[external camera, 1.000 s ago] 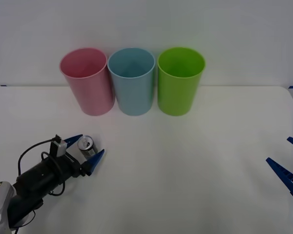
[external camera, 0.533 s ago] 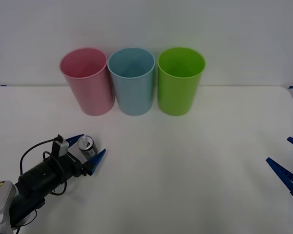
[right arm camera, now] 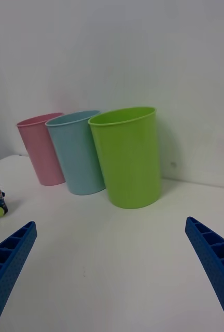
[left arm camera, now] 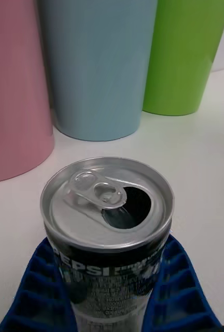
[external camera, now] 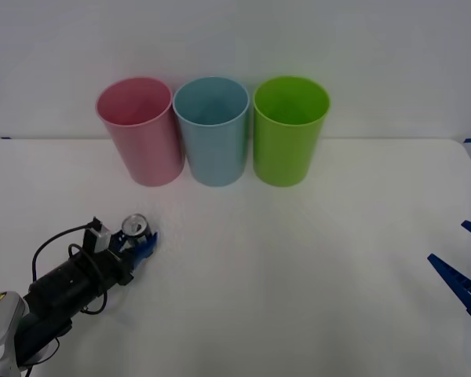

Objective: Grasp the object on the table and drop it into the matching bin: aluminum can to the light blue bin, PET bottle to the pink bin.

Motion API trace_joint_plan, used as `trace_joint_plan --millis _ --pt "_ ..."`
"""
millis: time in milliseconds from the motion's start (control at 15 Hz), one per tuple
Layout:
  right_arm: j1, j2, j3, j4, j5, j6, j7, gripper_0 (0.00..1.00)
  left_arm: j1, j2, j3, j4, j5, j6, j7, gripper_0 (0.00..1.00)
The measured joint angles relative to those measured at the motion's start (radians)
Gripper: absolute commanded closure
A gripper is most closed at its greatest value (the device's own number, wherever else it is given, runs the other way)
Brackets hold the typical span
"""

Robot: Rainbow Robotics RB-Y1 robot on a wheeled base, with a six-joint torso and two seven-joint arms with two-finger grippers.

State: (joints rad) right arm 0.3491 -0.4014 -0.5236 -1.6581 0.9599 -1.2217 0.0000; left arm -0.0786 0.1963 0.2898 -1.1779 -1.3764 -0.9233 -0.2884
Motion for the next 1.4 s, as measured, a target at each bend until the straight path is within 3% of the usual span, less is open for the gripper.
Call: trace_joint_plan --millis 533,933,1400 --pt "0.0 0.0 0.0 0.0 0.0 0.0 0.0 0.0 0.008 0.0 0.025 -0.013 0.023 -0.036 0.002 1.0" --pt "0.0 0.0 0.0 0.0 0.0 0.0 0.0 0.0 0.089 0.001 0.028 -0.15 0.069 -0.039 0.037 1.0" --pt "0.0 0.0 0.0 0.0 0.0 0.0 0.0 0.0 0.152 0.002 0.011 -0.308 0.196 -0.012 0.095 1.0"
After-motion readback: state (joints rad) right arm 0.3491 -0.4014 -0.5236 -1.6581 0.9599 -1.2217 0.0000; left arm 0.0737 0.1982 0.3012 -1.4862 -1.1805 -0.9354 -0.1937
